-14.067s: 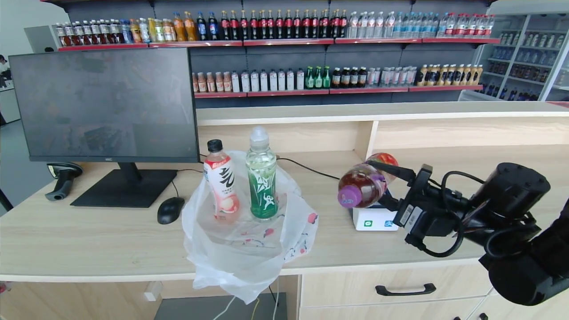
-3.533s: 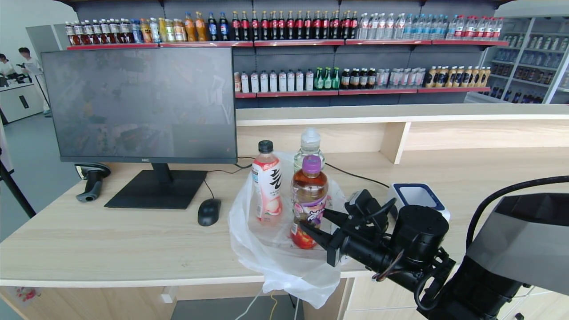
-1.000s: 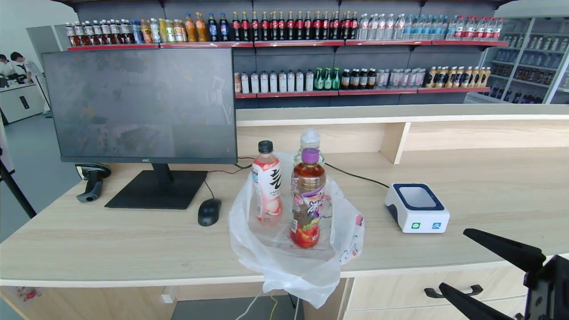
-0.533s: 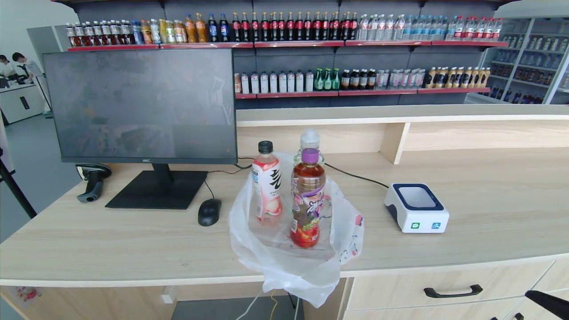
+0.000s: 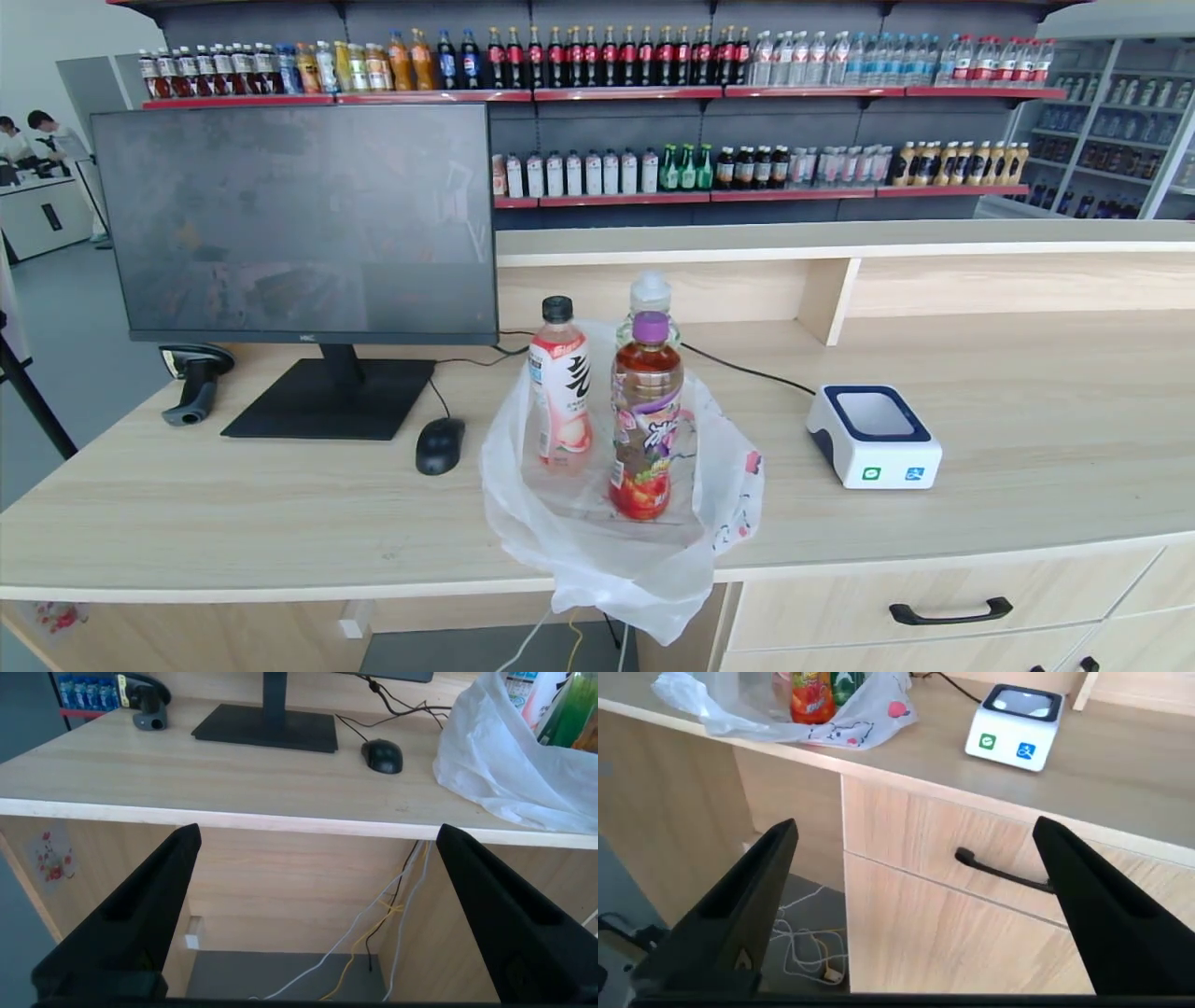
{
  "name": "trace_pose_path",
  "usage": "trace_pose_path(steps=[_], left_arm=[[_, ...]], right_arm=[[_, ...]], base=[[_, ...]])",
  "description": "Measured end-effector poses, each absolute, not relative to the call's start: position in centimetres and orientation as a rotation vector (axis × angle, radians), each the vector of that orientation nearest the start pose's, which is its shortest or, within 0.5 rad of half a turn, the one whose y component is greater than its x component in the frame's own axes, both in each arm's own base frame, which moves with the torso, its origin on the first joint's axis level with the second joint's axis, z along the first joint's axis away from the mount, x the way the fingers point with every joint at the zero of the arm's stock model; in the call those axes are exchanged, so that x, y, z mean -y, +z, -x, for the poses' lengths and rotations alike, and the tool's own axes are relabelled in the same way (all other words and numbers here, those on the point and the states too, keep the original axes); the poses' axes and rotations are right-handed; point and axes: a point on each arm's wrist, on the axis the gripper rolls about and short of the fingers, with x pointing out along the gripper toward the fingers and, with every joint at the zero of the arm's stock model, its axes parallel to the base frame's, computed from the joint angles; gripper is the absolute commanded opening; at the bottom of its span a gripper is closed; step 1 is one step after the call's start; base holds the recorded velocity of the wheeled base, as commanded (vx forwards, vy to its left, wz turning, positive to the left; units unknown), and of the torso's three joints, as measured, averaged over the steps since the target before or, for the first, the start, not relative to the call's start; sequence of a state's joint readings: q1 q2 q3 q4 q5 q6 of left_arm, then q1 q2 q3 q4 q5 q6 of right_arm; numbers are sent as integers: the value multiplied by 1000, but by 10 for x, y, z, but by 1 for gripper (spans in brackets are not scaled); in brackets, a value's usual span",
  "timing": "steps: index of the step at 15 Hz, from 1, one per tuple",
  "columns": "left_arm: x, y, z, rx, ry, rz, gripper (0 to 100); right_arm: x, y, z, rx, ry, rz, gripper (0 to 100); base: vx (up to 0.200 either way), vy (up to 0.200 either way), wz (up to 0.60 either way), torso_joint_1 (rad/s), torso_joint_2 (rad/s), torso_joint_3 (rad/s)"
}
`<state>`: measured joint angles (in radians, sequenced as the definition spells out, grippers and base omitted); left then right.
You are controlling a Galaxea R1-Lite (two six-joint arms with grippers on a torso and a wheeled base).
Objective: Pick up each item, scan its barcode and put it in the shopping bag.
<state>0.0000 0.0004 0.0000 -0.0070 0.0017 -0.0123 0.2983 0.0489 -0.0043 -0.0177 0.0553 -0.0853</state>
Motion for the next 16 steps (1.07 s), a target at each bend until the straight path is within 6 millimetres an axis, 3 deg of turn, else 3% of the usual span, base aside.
trace_pose_path(steps=[4, 8, 16], left_arm=[[0, 76, 23, 7, 1, 10, 100], [0, 76, 23, 7, 1, 11, 100], [0, 76, 23, 5, 2, 13, 100]], right_arm=[[5, 77, 18, -53, 199, 54, 100], [0, 78, 14, -120, -74, 44, 100], [1, 77, 19, -48, -13, 44, 100]], base=[[0, 0, 0, 0, 0, 0], [0, 0, 0, 0, 0, 0], [0, 0, 0, 0, 0, 0]])
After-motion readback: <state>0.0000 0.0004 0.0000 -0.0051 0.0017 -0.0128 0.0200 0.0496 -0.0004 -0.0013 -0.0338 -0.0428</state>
